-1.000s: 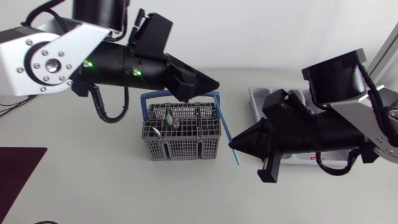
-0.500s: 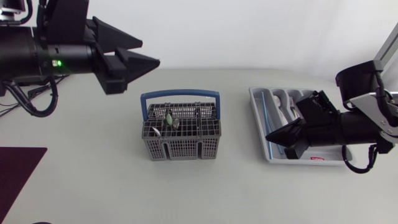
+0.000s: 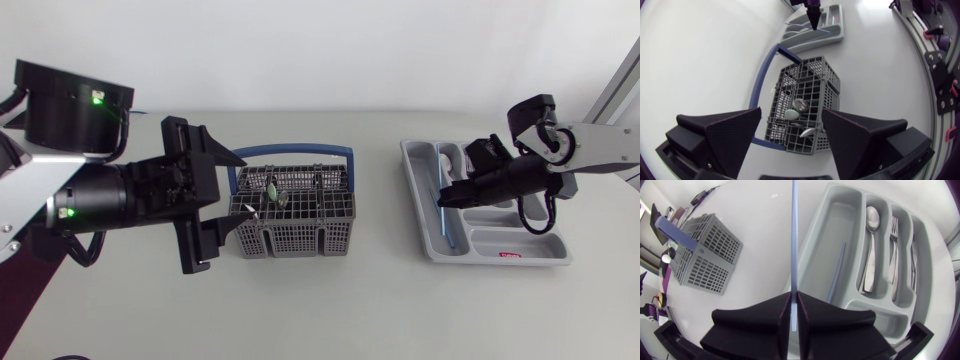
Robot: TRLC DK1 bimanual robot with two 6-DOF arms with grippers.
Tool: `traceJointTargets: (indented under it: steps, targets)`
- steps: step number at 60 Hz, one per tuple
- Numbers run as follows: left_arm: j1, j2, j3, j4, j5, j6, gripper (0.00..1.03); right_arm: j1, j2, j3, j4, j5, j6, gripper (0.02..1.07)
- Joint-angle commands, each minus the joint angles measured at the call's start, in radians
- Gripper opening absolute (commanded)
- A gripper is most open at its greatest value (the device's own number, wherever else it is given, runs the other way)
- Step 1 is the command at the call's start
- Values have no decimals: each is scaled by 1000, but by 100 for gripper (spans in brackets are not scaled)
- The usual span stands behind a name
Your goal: Unload the cutlery basket into the drawer organizer.
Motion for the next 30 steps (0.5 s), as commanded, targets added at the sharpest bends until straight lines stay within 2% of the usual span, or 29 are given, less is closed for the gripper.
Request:
traceJointTargets:
  steps: [1, 11, 21, 26, 30]
  targets:
    - [-10, -10, -43, 35, -26, 107, 95, -8, 66, 52, 4, 12, 51, 8]
    - [-11, -7, -70, 43, -70, 243, 94, -12, 158, 122, -15, 15, 74, 8]
    - [25, 34, -21, -38, -72, 355, 93, -9, 218, 176, -38, 45, 106, 13]
    - [35, 66, 9, -77, -72, 391, 93, -3, 235, 188, -39, 47, 108, 36]
    - [35, 85, 31, -107, -72, 412, 93, 3, 235, 187, -39, 48, 108, 59]
